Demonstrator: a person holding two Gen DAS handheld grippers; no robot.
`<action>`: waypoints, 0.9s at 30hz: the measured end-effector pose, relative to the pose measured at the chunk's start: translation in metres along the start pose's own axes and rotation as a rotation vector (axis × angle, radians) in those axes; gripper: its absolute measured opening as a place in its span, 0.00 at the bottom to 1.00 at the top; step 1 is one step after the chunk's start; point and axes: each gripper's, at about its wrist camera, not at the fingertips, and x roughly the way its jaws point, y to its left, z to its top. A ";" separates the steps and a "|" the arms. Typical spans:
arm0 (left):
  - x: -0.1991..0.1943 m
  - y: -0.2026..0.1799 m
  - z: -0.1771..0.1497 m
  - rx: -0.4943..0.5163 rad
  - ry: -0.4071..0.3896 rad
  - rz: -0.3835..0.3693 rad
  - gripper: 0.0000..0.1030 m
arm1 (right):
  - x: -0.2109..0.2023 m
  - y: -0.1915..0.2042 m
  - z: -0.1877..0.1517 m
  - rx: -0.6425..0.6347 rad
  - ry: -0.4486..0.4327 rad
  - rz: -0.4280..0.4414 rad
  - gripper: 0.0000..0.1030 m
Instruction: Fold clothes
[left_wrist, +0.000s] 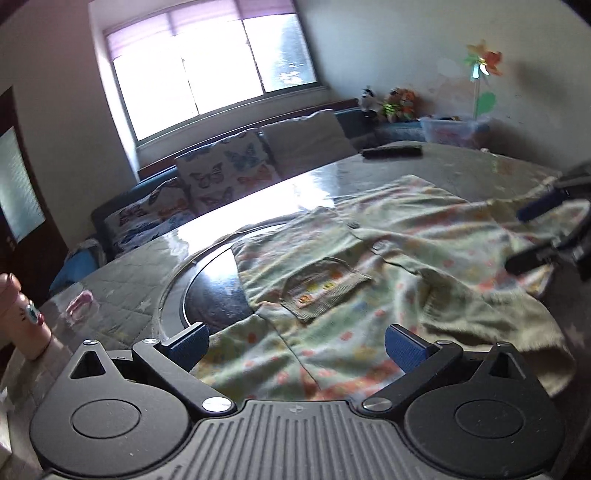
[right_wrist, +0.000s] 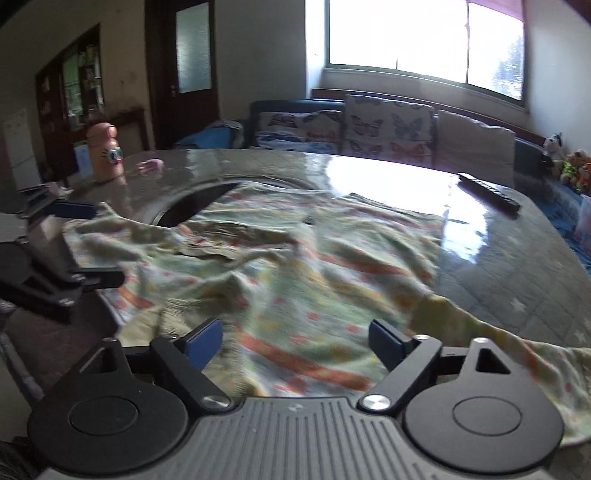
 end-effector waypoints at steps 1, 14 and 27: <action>0.003 0.000 0.001 -0.008 0.001 0.006 1.00 | 0.005 0.007 0.003 -0.006 0.007 0.037 0.67; 0.025 0.011 0.009 -0.092 0.022 0.023 1.00 | 0.028 0.044 -0.001 -0.058 0.069 0.169 0.03; 0.058 -0.042 0.015 0.031 0.046 -0.093 0.99 | -0.015 -0.003 0.013 0.159 -0.028 0.171 0.01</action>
